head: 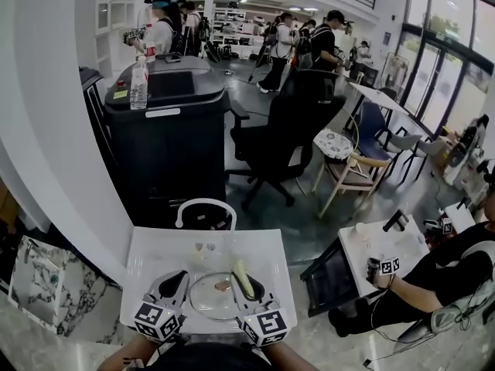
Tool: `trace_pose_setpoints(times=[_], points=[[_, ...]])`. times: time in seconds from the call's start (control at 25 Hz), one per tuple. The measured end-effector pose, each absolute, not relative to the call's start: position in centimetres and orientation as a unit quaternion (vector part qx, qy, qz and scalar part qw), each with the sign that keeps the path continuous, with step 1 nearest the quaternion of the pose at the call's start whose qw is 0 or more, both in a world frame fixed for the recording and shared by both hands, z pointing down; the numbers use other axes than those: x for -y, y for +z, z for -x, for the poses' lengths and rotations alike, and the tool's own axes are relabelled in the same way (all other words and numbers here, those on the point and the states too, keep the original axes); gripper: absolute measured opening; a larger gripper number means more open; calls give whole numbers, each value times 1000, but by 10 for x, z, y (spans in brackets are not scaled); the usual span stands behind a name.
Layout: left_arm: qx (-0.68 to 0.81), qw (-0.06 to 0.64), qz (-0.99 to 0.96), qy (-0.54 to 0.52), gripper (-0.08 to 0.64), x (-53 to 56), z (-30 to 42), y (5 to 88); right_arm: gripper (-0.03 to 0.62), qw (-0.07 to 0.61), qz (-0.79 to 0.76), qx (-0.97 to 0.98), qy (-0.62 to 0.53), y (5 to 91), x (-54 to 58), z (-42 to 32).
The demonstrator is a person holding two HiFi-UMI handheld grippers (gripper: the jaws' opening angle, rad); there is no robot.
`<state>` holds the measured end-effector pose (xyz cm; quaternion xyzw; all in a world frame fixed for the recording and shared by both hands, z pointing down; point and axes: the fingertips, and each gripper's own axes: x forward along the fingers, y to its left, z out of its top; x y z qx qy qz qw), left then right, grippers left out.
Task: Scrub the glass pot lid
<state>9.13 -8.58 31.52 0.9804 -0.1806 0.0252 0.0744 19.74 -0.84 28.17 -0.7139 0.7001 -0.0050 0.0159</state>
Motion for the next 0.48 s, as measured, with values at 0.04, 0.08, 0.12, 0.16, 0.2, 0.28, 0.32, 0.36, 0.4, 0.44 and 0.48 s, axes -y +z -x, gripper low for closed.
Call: trace_pose_setpoints(times=[0.04, 0.08, 0.12, 0.16, 0.2, 0.28, 0.32, 0.36, 0.4, 0.44, 0.48], points=[[179, 75, -981, 26, 2, 85, -92, 317, 66, 14, 712, -702, -9, 285, 10, -195], [178, 74, -981, 27, 2, 83, -92, 318, 66, 13, 710, -704, -11, 288, 11, -193], [177, 73, -981, 27, 2, 83, -92, 319, 66, 12, 710, -704, -12, 290, 12, -192], [176, 72, -981, 28, 2, 82, -92, 320, 66, 12, 709, -705, -13, 291, 13, -190], [176, 74, -981, 29, 2, 82, -92, 321, 66, 14, 708, -706, -15, 292, 13, -189], [175, 79, -981, 30, 2, 82, -93, 323, 66, 17, 707, -707, -21, 295, 13, -188], [174, 81, -981, 30, 2, 81, -94, 323, 66, 18, 707, -706, -23, 296, 13, -189], [173, 82, -981, 30, 2, 81, -95, 323, 66, 20, 708, -705, -26, 297, 12, -190], [172, 83, -981, 29, 2, 80, -96, 323, 66, 22, 709, -704, -28, 298, 12, -191], [171, 83, -981, 30, 2, 80, -97, 323, 66, 24, 709, -704, -29, 298, 12, -192], [171, 83, -981, 31, 2, 79, -98, 324, 66, 25, 710, -703, -29, 299, 11, -193]])
